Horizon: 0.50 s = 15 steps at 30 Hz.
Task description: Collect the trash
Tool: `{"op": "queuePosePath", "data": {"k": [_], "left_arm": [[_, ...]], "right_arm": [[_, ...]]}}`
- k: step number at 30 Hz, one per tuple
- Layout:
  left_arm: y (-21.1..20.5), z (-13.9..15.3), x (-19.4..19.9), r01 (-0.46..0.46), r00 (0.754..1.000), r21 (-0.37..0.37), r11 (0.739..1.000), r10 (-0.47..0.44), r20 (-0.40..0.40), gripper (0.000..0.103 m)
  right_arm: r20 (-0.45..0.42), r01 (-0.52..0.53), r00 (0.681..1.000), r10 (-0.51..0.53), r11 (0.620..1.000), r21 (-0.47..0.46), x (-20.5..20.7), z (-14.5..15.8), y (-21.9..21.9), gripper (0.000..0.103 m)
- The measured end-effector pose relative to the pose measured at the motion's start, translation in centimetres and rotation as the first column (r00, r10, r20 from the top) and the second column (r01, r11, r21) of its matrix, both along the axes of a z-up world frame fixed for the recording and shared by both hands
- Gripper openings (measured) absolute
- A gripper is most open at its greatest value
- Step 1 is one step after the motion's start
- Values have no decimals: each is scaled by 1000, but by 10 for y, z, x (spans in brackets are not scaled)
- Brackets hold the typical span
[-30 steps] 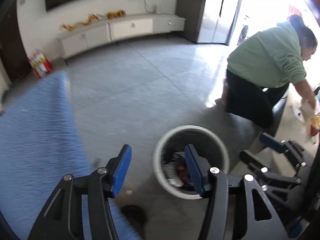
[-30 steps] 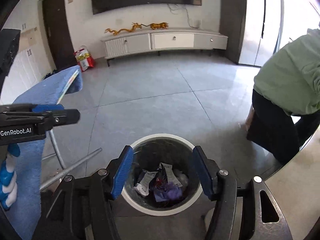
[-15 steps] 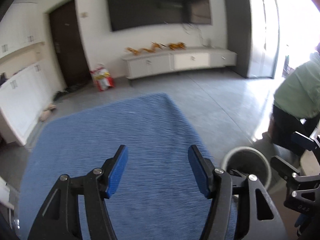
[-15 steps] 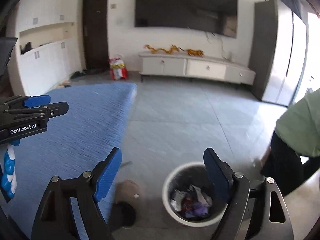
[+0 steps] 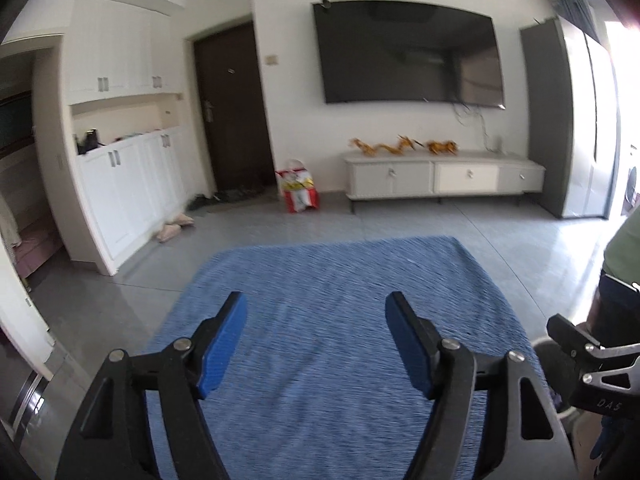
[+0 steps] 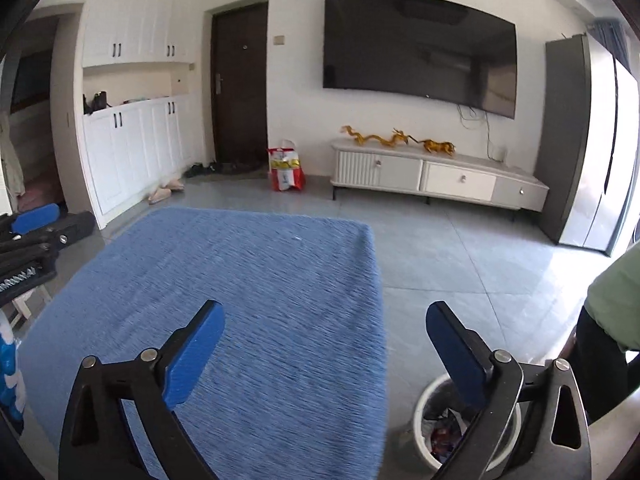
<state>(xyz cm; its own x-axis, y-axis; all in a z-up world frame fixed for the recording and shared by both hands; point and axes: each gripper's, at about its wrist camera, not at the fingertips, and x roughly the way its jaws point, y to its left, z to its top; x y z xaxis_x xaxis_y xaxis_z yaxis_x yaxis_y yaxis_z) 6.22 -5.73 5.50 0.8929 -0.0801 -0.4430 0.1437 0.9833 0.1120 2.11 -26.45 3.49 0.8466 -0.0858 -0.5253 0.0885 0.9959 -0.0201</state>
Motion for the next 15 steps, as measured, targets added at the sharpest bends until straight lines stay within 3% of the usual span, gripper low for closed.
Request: {"op": "queuePosePath", "data": {"k": [2, 5, 15], "left_arm": [[16, 3, -4, -30, 999, -16, 999, 31, 24, 83], [42, 4, -8, -63, 997, -52, 997, 65, 38, 83], [72, -1, -9, -133, 988, -81, 988, 139, 66, 84]], "right_arm": [[9, -9, 1000, 9, 1000, -13, 1, 3, 14, 102], [16, -17, 1000, 17, 999, -34, 1, 5, 31, 103], [30, 23, 999, -20, 996, -83, 3, 10, 55, 103]]}}
